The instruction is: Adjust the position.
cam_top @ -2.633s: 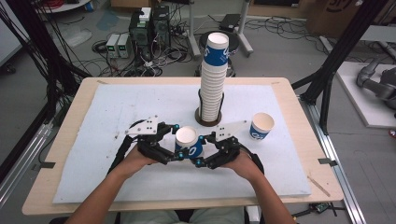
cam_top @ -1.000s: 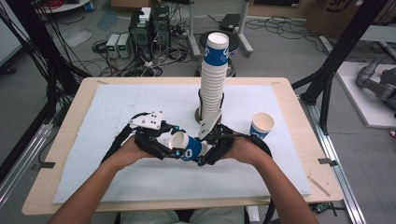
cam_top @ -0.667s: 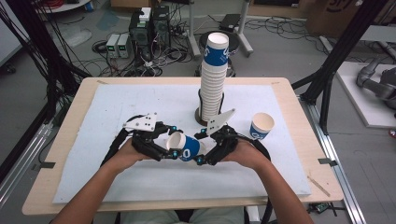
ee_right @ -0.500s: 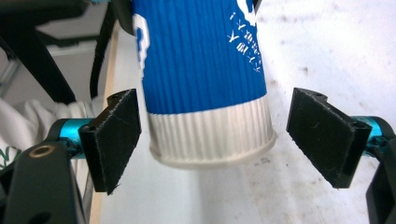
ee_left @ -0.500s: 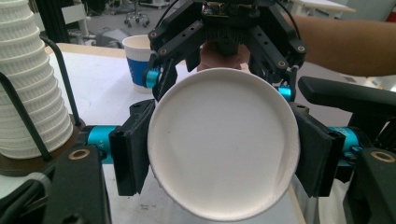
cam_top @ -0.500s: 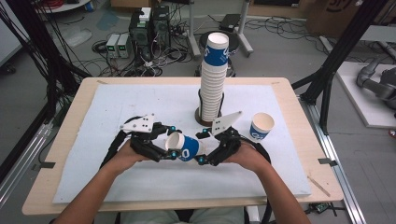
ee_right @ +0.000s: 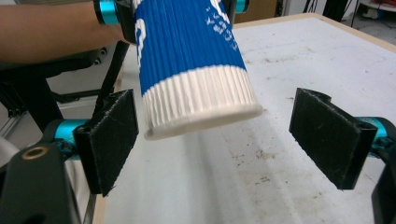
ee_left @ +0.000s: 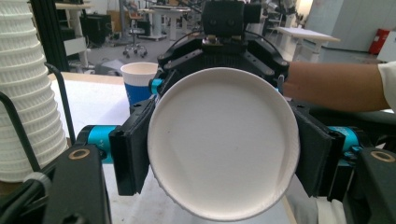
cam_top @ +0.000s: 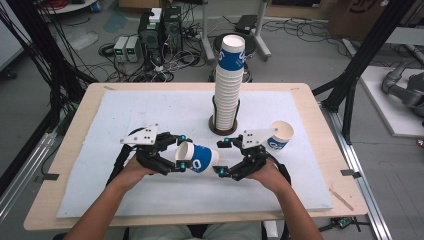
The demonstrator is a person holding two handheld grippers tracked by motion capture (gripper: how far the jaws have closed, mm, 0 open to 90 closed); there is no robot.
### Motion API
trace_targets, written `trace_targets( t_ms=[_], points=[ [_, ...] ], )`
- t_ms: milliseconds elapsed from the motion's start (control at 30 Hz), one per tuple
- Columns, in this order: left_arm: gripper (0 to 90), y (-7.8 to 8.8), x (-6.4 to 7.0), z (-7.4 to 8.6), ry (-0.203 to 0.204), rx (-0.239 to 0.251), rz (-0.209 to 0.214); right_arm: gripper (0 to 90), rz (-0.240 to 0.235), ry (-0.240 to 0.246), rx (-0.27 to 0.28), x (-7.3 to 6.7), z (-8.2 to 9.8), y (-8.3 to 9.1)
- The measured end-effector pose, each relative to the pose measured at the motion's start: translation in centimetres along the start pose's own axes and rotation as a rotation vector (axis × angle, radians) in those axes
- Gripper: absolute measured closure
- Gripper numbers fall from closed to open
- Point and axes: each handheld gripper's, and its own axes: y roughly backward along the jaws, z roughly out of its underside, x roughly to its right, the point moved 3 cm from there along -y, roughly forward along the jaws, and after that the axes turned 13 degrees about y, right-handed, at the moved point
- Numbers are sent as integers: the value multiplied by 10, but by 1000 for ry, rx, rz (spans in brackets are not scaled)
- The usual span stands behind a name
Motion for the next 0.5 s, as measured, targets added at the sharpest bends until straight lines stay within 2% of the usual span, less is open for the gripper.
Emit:
trace_targets(
  t_ms=[267, 500],
  points=[
    [308, -3, 2, 0, -16, 32, 19, 159, -5, -13, 48, -4, 0, -4],
    [308, -5, 3, -1, -19, 56, 36, 159, -43, -24, 62, -6, 2, -12]
  ],
)
